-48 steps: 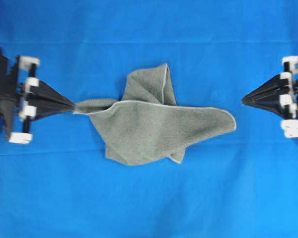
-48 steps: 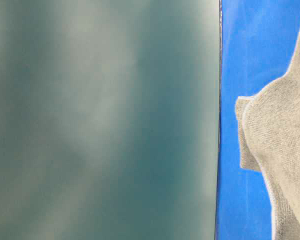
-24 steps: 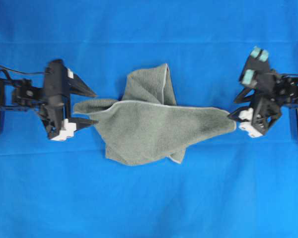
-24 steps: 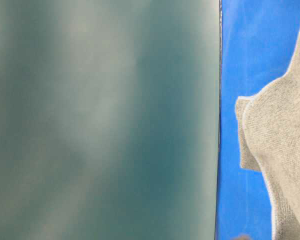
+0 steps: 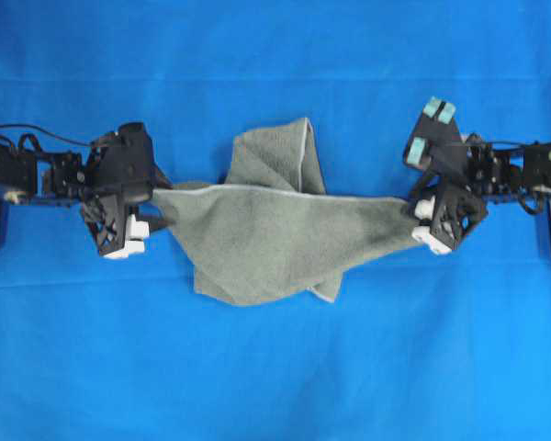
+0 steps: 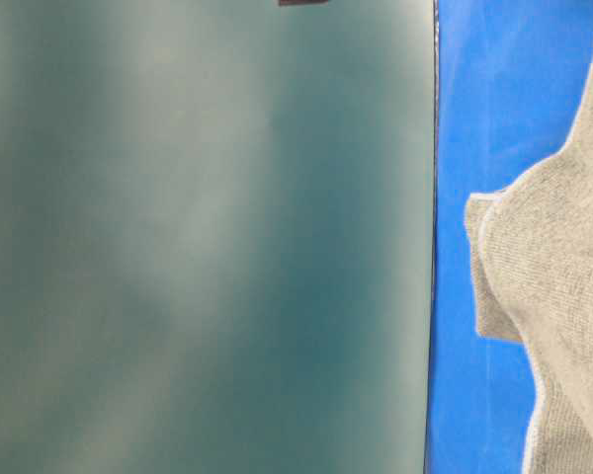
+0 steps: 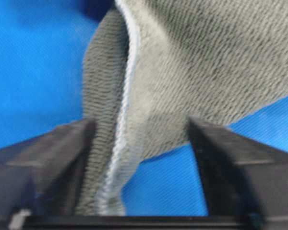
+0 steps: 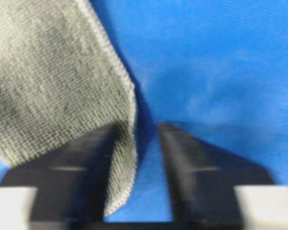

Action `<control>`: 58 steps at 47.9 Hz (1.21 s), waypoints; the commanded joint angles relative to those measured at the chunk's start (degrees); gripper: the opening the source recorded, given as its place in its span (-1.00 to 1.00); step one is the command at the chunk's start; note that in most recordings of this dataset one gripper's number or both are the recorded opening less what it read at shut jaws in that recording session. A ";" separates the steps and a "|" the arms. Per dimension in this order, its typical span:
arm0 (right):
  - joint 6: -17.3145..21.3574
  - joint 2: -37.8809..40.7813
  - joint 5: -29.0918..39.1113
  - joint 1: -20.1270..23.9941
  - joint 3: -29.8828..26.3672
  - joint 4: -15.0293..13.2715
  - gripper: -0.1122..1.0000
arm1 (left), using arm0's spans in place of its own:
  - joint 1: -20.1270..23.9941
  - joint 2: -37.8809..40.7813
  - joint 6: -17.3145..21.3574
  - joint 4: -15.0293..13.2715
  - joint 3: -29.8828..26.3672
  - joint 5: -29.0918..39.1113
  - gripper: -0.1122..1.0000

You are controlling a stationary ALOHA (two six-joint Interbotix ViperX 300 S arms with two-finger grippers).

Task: Fold a large towel.
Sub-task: 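Lift the towel with both grippers and stretch it apart, raising it high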

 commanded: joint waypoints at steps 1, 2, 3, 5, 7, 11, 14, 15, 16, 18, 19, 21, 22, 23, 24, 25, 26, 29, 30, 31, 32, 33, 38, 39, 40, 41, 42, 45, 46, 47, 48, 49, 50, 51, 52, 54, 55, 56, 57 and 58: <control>0.09 -0.09 -0.18 0.35 -0.62 0.09 -0.17 | 0.79 -0.26 0.35 0.35 -0.88 1.67 0.21; 0.09 -0.09 -0.18 0.35 -0.62 0.09 -0.29 | 0.97 -0.35 0.62 0.44 -0.88 2.20 0.10; 0.00 -0.18 -0.09 0.35 -0.62 0.18 -0.40 | 0.97 -0.35 0.79 0.44 -0.88 2.46 -0.06; 0.00 -0.62 -0.09 0.35 -0.62 0.18 -0.64 | 1.05 -0.44 1.32 0.44 -0.88 2.81 -0.28; 0.09 -1.05 0.00 0.35 -0.62 0.18 -0.78 | 1.14 -0.70 1.85 0.44 -0.97 3.08 -0.48; 0.00 -2.20 0.44 0.35 -0.44 0.18 -0.78 | 1.23 -1.58 2.81 0.44 -1.14 3.43 -0.76; 0.00 -3.43 1.14 0.35 -0.35 0.18 -0.78 | 1.32 -2.81 3.87 0.44 -1.23 3.78 -0.75; 0.00 -3.78 1.41 0.35 -0.35 0.18 -0.78 | 1.41 -3.34 4.22 0.44 -1.41 4.04 -0.75; 0.09 -4.22 1.76 0.35 -0.35 0.18 -0.78 | 1.41 -3.96 4.48 0.44 -1.49 4.39 -0.75; 0.09 -5.10 2.46 0.35 -0.35 0.18 -0.78 | 1.49 -5.45 5.19 0.44 -1.85 5.62 -0.75; 0.09 -5.62 2.99 0.35 -0.44 0.18 -0.78 | 1.58 -6.33 5.63 0.44 -2.11 6.42 -0.75; 0.09 -6.86 4.48 0.35 -0.70 0.18 -0.78 | 1.93 -8.70 6.77 0.44 -2.90 9.05 -0.75; 0.09 -7.56 5.36 0.35 -0.97 0.18 -0.78 | 2.11 -9.76 7.21 0.53 -3.34 10.46 -0.75; 0.09 -8.35 6.15 0.35 -1.14 0.18 -0.78 | 2.37 -10.99 7.65 0.44 -3.78 12.04 -0.75; 0.09 -9.05 7.03 0.35 -1.49 0.18 -0.78 | 2.55 -12.13 7.91 0.44 -4.39 13.71 -0.75; 0.09 -9.93 8.00 0.35 -1.93 0.18 -0.78 | 2.72 -13.27 8.17 0.44 -4.92 15.47 -0.75; 0.09 -10.99 8.96 0.35 -2.37 0.18 -0.78 | 2.99 -14.41 8.44 0.44 -5.45 17.14 -0.75; 0.09 -14.33 11.95 0.35 -3.69 0.18 -0.78 | 3.43 -17.93 8.96 0.44 -7.12 22.59 -0.75; 0.09 -15.47 12.92 0.35 -4.22 0.09 -0.78 | 3.60 -18.98 9.05 0.44 -7.65 24.17 -0.75; 0.09 -16.79 13.89 0.35 -4.75 0.09 -0.78 | 3.78 -20.30 9.05 0.44 -8.17 25.66 -0.75; 0.09 -18.11 14.68 0.35 -5.19 -0.09 -0.78 | 4.04 -21.45 9.05 0.44 -8.70 27.16 -0.75; 0.09 -19.34 15.38 0.35 -5.62 -0.35 -0.78 | 4.13 -22.59 9.05 0.53 -9.14 28.56 -0.75; 0.09 -27.07 18.37 0.35 -8.00 -3.43 -0.78 | 4.83 -29.27 9.14 0.97 -11.95 34.28 -0.75; 0.18 -28.56 18.63 0.26 -8.44 -4.22 -0.78 | 5.01 -30.32 9.14 1.14 -12.48 34.98 -0.75; 0.18 -30.06 18.81 0.26 -8.88 -4.92 -0.78 | 5.10 -31.46 9.14 1.14 -13.01 35.51 -0.75; 0.18 -31.55 18.90 0.18 -9.32 -5.54 -0.78 | 5.27 -32.52 9.14 1.14 -13.54 35.95 -0.75; 0.18 -32.87 18.90 0.18 -9.84 -6.15 -0.78 | 5.36 -33.49 9.14 1.14 -13.97 36.30 -0.75; 0.18 -37.53 18.90 -0.09 -11.25 -8.00 -0.78 | 5.80 -36.56 9.23 1.14 -15.38 37.00 -0.75; 0.18 -38.58 18.90 -0.18 -11.60 -8.44 -0.78 | 5.89 -37.27 9.23 1.14 -15.82 37.09 -0.75; 0.18 -39.81 18.98 -0.18 -12.04 -9.05 -0.78 | 5.98 -37.88 9.23 1.14 -16.26 37.18 -0.75; 0.18 -40.78 18.98 -0.18 -12.39 -9.49 -0.78 | 6.06 -38.58 9.23 1.14 -16.61 37.27 -0.75; 0.18 -41.75 18.98 -0.35 -12.74 -10.02 -0.78 | 6.24 -39.11 9.23 1.14 -17.05 37.35 -0.75; 0.18 -42.54 18.98 -0.35 -13.18 -10.55 -0.78 | 6.33 -39.55 9.23 1.14 -17.40 37.44 -0.75; 0.18 -43.42 18.98 -0.44 -13.62 -11.07 -0.78 | 6.50 -39.99 9.23 1.14 -17.84 37.44 -0.75; 0.18 -44.21 18.98 -0.35 -14.15 -11.51 -0.78 | 6.59 -40.34 9.23 1.14 -18.28 37.44 -0.75; 0.18 -46.05 18.90 -0.35 -15.21 -12.48 -0.78 | 6.94 -41.13 9.23 1.14 -19.60 37.53 -0.75; 0.09 -46.67 18.90 -0.35 -15.73 -12.83 -0.78 | 6.94 -41.40 9.23 1.14 -20.13 37.62 -0.75; 0.09 -47.20 18.90 -0.44 -16.17 -13.18 -0.78 | 7.03 -41.66 9.23 1.14 -20.65 37.71 -0.75; 0.09 -47.72 18.81 -0.44 -16.61 -13.54 -0.78 | 7.12 -41.92 9.23 1.14 -21.27 37.79 -0.75; 0.09 -48.08 18.81 -0.35 -16.96 -13.80 -0.78 | 7.12 -42.10 9.23 1.14 -21.88 37.79 -0.75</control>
